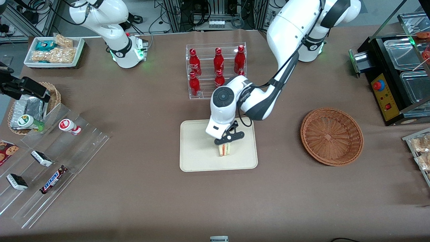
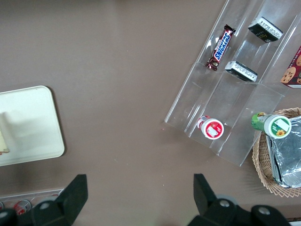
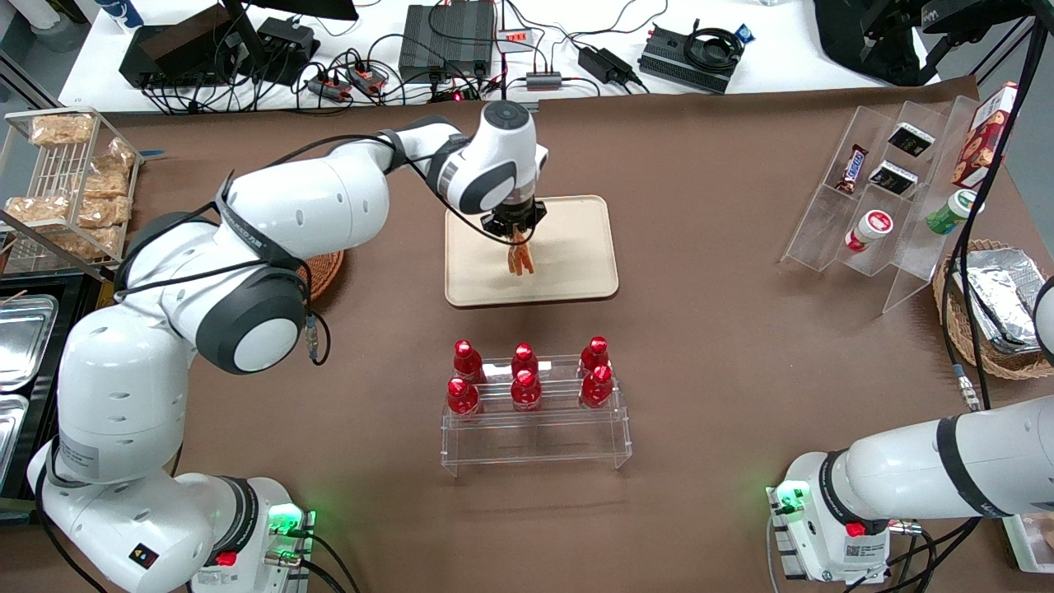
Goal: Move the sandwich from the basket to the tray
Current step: 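Lower the sandwich onto the tray and open the left gripper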
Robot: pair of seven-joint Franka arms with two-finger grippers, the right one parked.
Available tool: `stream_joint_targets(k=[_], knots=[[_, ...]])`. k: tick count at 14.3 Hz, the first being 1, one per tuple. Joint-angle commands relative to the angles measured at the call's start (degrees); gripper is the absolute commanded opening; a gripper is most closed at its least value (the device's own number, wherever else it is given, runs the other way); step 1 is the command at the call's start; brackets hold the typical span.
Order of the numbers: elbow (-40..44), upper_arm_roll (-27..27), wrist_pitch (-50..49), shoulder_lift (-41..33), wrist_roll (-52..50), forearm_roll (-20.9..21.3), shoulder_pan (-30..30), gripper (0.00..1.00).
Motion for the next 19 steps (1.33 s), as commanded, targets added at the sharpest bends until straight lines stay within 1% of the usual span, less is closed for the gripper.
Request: stream_joint_targets(k=[1, 3, 4, 5, 6, 7, 10, 12, 13, 15, 17, 19], knots=[[1.5, 0.7, 1.1, 1.7, -0.1, 1.7, -1.2, 0.09], [1.4, 0.7, 2.6, 2.6, -0.6, 1.8, -1.8, 0.13], [1.3, 0.7, 3.1, 2.6, -0.6, 1.7, -1.8, 0.21], [1.3, 0.8, 3.1, 2.6, -0.8, 1.3, -1.7, 0.39], [1.5, 0.8, 3.2, 2.5, -1.1, 1.0, -1.6, 0.64], [1.3, 0.8, 3.2, 2.5, -1.0, 1.0, -1.6, 1.00], [1.8, 0.9, 2.7, 1.5, -0.8, 1.7, -1.7, 1.00], [1.2, 0.9, 2.5, -2.2, -0.5, 1.7, -1.3, 1.00], [1.4, 1.1, 1.0, -3.9, -0.3, 1.1, -1.0, 1.00], [1.6, 1.1, -3.5, -6.4, 0.7, 1.6, 0.0, 1.00], [1.0, 1.0, -6.8, -9.5, 2.2, 0.7, 2.9, 1.00], [1.1, 0.9, -9.1, -11.6, 5.2, -2.7, 6.2, 1.00]])
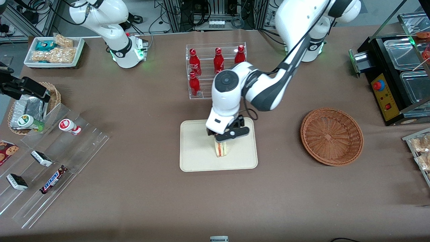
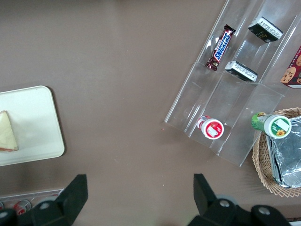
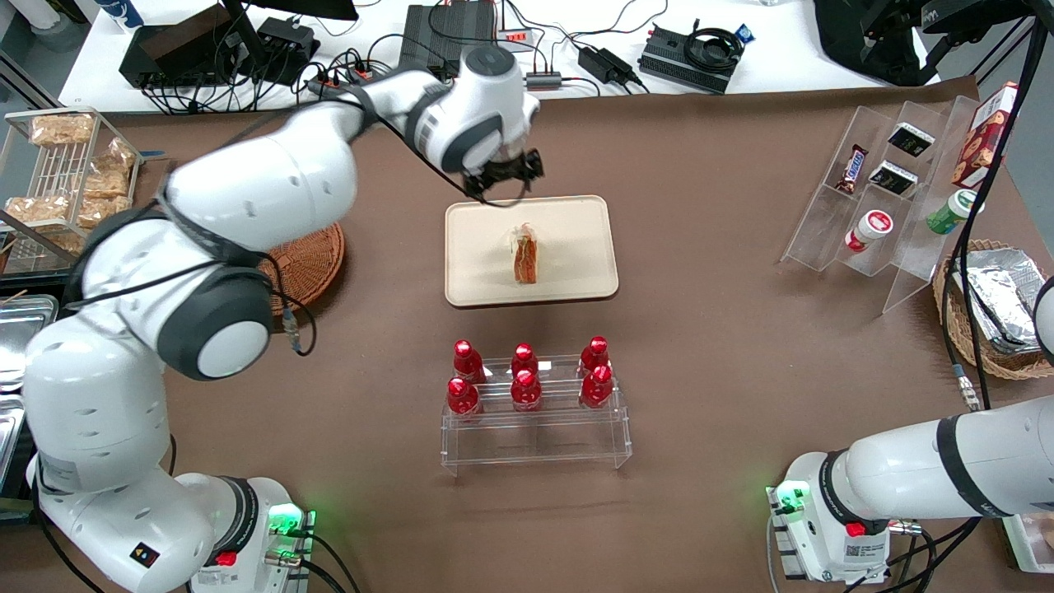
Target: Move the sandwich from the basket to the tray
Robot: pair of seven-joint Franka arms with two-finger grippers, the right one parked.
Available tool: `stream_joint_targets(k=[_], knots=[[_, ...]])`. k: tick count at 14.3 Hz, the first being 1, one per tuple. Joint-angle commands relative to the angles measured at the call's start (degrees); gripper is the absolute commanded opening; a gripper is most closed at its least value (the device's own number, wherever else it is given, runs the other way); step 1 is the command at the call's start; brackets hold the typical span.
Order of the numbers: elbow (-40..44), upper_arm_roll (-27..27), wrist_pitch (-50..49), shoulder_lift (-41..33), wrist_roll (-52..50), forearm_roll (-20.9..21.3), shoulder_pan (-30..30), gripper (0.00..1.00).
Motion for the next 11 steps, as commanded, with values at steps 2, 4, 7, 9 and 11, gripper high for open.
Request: stream_joint_targets(k=[2, 4, 7, 9, 11], knots=[[-3.6, -0.3, -1.8, -5.2, 7.1, -4.6, 5.9, 1.00], [-7.7, -0.3, -1.8, -9.2, 10.4, -5.8, 9.6, 1.00], [-12.7, -0.3, -3.6, -14.6, 18.7, -7.8, 14.9, 1.00], [-13.9, -0.3, -6.3, -17.0, 24.8, -9.4, 19.6, 1.00], [-13.9, -0.2, -10.9, -18.9, 32.5, -11.2, 24.0, 1.00]])
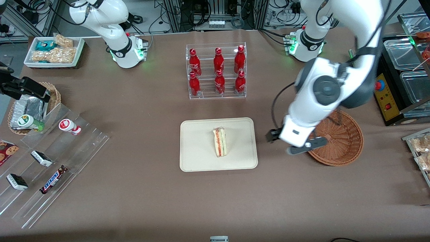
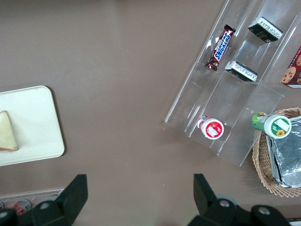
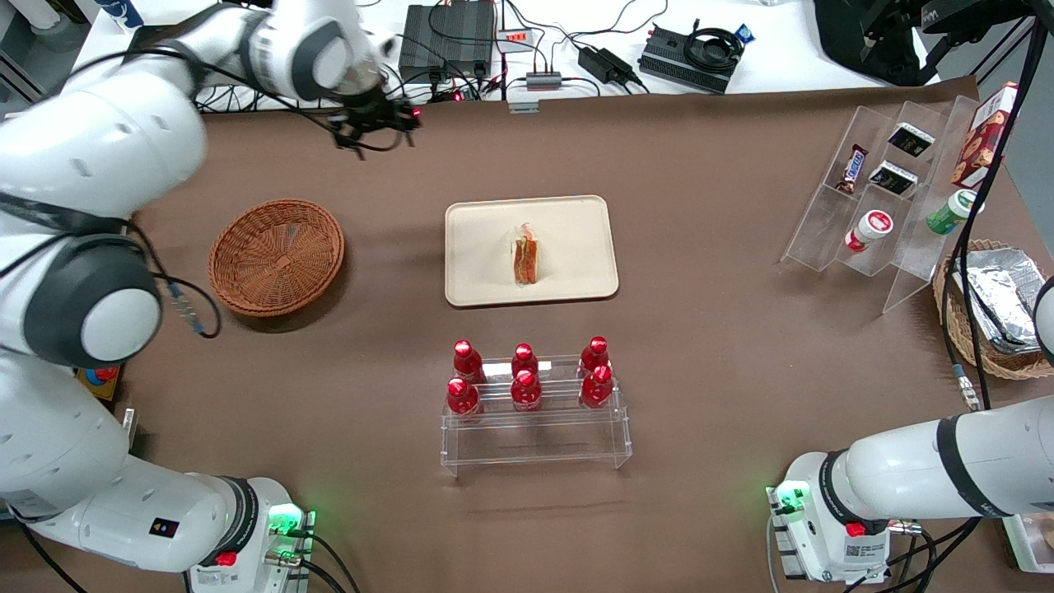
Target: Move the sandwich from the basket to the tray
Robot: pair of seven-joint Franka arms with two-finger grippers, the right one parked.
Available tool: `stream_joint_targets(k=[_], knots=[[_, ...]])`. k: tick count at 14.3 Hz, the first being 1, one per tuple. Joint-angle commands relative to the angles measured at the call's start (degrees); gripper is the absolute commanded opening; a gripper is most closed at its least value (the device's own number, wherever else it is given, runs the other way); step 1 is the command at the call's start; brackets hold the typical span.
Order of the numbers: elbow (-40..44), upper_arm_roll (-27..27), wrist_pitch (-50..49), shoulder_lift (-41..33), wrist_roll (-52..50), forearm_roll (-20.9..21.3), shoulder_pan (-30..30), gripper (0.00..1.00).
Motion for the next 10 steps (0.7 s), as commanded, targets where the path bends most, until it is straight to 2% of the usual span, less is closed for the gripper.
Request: stream_joint_targets(k=[1, 7, 10], knots=[[-2.8, -0.6, -4.9, -4.5, 9.5, -2.1, 5.6, 1.00], [-3.1, -0.5, -12.2, -9.0, 20.9, -2.0, 11.6, 1.00], [-6.0, -0.4, -12.9, -14.4, 26.0, -2.0, 14.3, 1.00]])
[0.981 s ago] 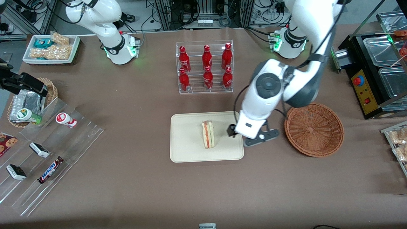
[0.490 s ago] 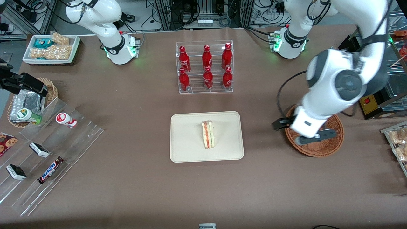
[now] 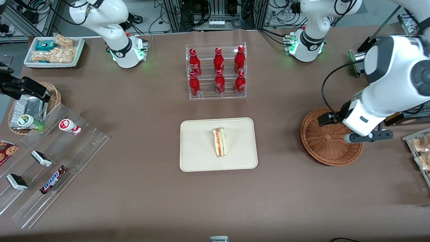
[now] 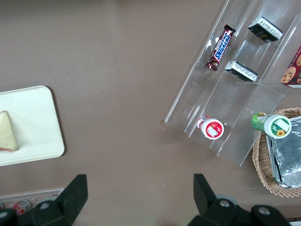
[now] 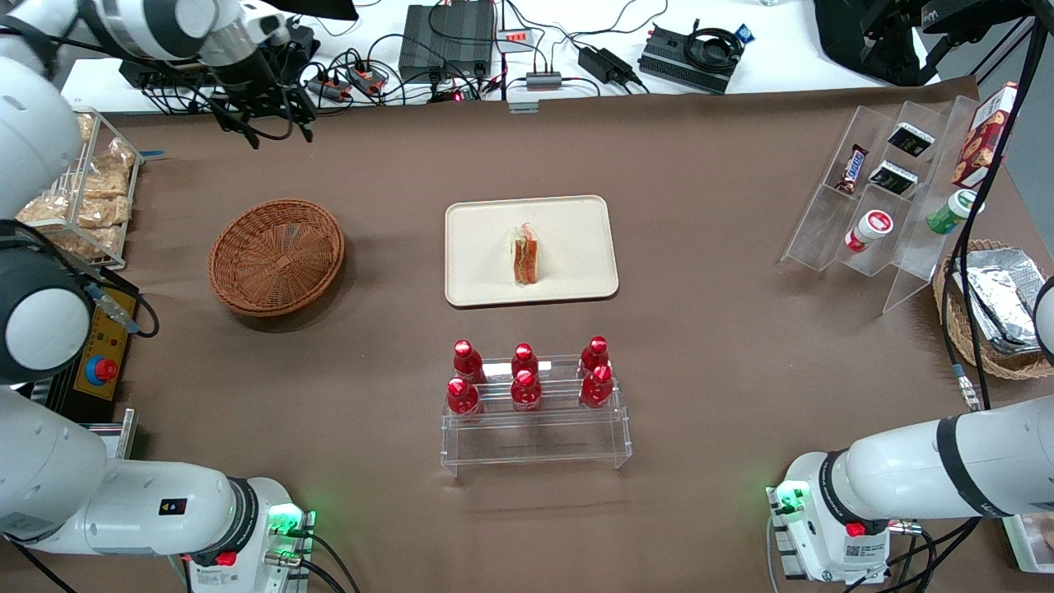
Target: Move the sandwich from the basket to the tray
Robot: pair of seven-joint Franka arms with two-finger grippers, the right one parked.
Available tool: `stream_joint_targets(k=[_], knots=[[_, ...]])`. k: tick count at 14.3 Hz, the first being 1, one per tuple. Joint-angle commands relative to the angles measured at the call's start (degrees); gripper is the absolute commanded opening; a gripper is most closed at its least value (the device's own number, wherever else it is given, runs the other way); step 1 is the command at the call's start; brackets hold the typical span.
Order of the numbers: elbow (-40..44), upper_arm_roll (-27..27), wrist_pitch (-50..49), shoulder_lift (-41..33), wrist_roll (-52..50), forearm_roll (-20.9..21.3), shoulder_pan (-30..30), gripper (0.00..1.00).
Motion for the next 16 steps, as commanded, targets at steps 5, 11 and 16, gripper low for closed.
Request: stream_joint_targets(k=[5, 11, 16], knots=[[-1.2, -0.2, -2.9, -6.7, 8.1, 0.1, 4.0, 1.00], [2.3, 1.5, -7.2, -7.0, 8.1, 2.6, 3.9, 1.00], [3.5, 1.6, -7.7, -6.8, 8.2, 2.3, 3.9, 1.00]])
